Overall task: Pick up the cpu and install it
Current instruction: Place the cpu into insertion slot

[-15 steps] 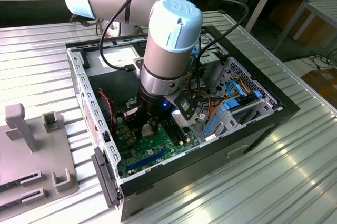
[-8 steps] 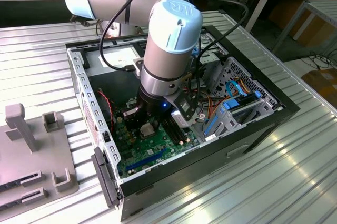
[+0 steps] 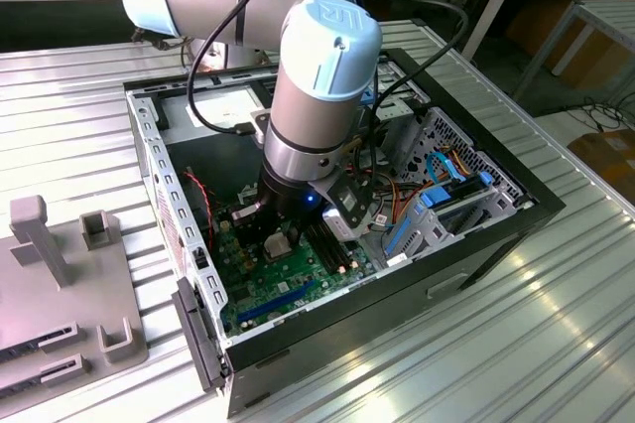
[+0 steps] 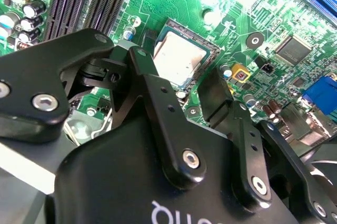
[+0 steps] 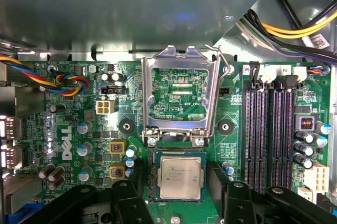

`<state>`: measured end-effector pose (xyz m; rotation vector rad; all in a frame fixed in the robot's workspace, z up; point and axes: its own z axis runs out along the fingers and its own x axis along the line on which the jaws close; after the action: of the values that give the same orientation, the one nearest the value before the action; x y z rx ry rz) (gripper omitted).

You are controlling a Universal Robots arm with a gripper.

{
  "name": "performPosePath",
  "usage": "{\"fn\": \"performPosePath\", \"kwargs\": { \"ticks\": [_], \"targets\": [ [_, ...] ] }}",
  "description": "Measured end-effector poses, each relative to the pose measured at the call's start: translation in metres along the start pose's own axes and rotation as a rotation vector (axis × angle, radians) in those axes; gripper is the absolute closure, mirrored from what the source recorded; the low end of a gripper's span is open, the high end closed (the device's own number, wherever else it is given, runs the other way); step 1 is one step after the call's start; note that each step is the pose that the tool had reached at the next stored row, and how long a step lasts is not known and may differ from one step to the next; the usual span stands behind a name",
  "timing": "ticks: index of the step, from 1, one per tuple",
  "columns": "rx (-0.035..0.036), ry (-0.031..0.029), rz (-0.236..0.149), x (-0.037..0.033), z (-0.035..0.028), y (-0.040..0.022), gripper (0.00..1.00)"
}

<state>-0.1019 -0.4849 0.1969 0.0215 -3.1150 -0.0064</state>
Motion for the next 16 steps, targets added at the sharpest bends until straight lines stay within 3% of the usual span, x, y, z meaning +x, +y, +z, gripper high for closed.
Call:
{"fn": "performPosePath", "kwargs": {
  "ticks": [7, 9, 16],
  "targets": [
    [0.0001, 0.0008, 0.0, 0.0003, -0.0002, -0.0001, 0.4],
    [0.0004, 0.0, 0.0, -0.0001, -0.0002, -0.0001, 0.47],
    [0.0, 0.0001, 0.0, -0.0003, -0.0004, 0.0, 0.49]
  ]
}}
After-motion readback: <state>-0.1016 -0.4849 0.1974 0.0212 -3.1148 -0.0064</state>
